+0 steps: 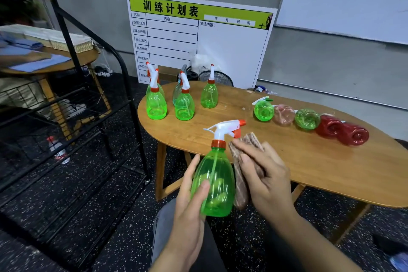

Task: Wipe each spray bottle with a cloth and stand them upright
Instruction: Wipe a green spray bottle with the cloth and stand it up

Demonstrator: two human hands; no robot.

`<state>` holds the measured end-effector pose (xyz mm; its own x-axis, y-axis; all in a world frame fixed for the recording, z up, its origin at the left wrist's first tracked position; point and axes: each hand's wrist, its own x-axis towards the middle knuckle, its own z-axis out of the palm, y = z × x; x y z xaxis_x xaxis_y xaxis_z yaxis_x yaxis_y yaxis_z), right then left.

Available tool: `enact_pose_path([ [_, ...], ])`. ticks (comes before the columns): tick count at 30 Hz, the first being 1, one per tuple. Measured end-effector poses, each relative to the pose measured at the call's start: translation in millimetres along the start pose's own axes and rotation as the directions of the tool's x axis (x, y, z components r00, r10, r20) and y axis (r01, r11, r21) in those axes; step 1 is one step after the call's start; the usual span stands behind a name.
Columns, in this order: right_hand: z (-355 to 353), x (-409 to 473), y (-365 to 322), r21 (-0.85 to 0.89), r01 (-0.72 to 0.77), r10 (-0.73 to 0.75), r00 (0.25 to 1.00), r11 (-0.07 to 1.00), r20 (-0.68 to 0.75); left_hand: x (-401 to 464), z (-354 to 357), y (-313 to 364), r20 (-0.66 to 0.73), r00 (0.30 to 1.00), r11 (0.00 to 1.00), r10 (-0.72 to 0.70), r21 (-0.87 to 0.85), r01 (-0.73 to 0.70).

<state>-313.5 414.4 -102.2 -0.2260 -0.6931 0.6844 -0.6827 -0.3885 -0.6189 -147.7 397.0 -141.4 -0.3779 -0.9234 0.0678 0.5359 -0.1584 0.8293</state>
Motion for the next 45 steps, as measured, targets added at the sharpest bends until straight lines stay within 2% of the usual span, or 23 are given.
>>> enact_pose_path([
  [2,0,10,0,-0.043,0.016,-0.016,1.000,0.999,0.013,-1,2,0,0.013,1.000,1.000,-0.009,-0.005,0.009],
  [7,9,13,-5,-0.319,0.149,-0.134,0.989,0.936,0.067,-1,2,-1,0.047,0.999,1.000,-0.013,0.016,0.013],
  [9,14,7,-6,-0.312,0.127,-0.101,0.990,0.942,0.099,-1,2,-2,0.028,1.000,0.999,-0.001,0.050,0.000],
  [11,17,-1,-5,-0.224,0.109,-0.079,0.987,0.968,0.137,-2,1,0,0.013,1.000,0.996,0.014,0.084,-0.015],
  [14,17,-14,-6,-0.147,0.191,-0.156,0.963,0.971,0.219,-1,-1,-3,-0.001,1.000,0.994,0.016,0.104,-0.016],
  [16,12,-23,-6,-0.166,0.341,-0.282,0.911,0.925,0.300,-1,-2,-4,-0.011,1.000,0.995,0.000,0.099,0.001],
  [19,2,-30,0,-0.178,0.569,-0.454,0.777,0.802,0.436,-1,-1,-2,-0.001,1.000,0.997,-0.011,0.077,0.012],
  [21,0,-28,3,-0.176,0.641,-0.506,0.720,0.747,0.475,0,-1,-3,0.006,1.000,0.997,-0.020,0.072,0.020],
  [22,0,-26,2,-0.176,0.637,-0.511,0.728,0.750,0.457,-1,-1,-4,0.008,1.000,0.997,-0.020,0.075,0.020],
  [23,0,-22,0,-0.179,0.601,-0.500,0.768,0.779,0.400,0,-1,-4,0.008,1.000,0.996,-0.017,0.085,0.016],
  [25,1,-11,-5,-0.178,0.441,-0.406,0.891,0.880,0.203,1,-2,-5,0.019,1.000,0.994,-0.010,0.106,0.007],
  [27,5,1,-10,-0.168,0.278,-0.268,0.960,0.946,0.079,2,-3,-6,0.034,0.999,0.992,0.006,0.122,-0.011],
  [31,22,6,-6,-0.174,0.111,-0.088,0.987,0.979,0.133,3,-4,-5,0.036,0.999,0.990,0.036,0.133,-0.040],
  [33,25,-3,-4,-0.127,0.132,-0.115,0.985,0.983,0.132,3,-6,-4,0.021,0.999,0.990,0.040,0.132,-0.043],
  [35,22,-14,-4,-0.125,0.261,-0.240,0.957,0.957,0.162,2,-7,-4,0.007,0.999,0.993,0.037,0.111,-0.038],
  [39,14,-33,-2,-0.159,0.576,-0.491,0.787,0.802,0.373,2,-7,-4,-0.003,1.000,0.999,0.003,0.054,-0.003],
  [41,11,-31,-3,-0.169,0.626,-0.528,0.749,0.761,0.400,3,-6,-2,-0.003,1.000,0.999,0.010,0.050,-0.009],
  [43,11,-21,-7,-0.188,0.547,-0.487,0.825,0.816,0.288,3,-5,-1,-0.008,1.000,0.998,0.017,0.056,-0.016],
  [45,12,-6,-9,-0.160,0.364,-0.348,0.930,0.918,0.119,3,-4,-3,0.003,1.000,0.995,0.020,0.094,-0.020],
])
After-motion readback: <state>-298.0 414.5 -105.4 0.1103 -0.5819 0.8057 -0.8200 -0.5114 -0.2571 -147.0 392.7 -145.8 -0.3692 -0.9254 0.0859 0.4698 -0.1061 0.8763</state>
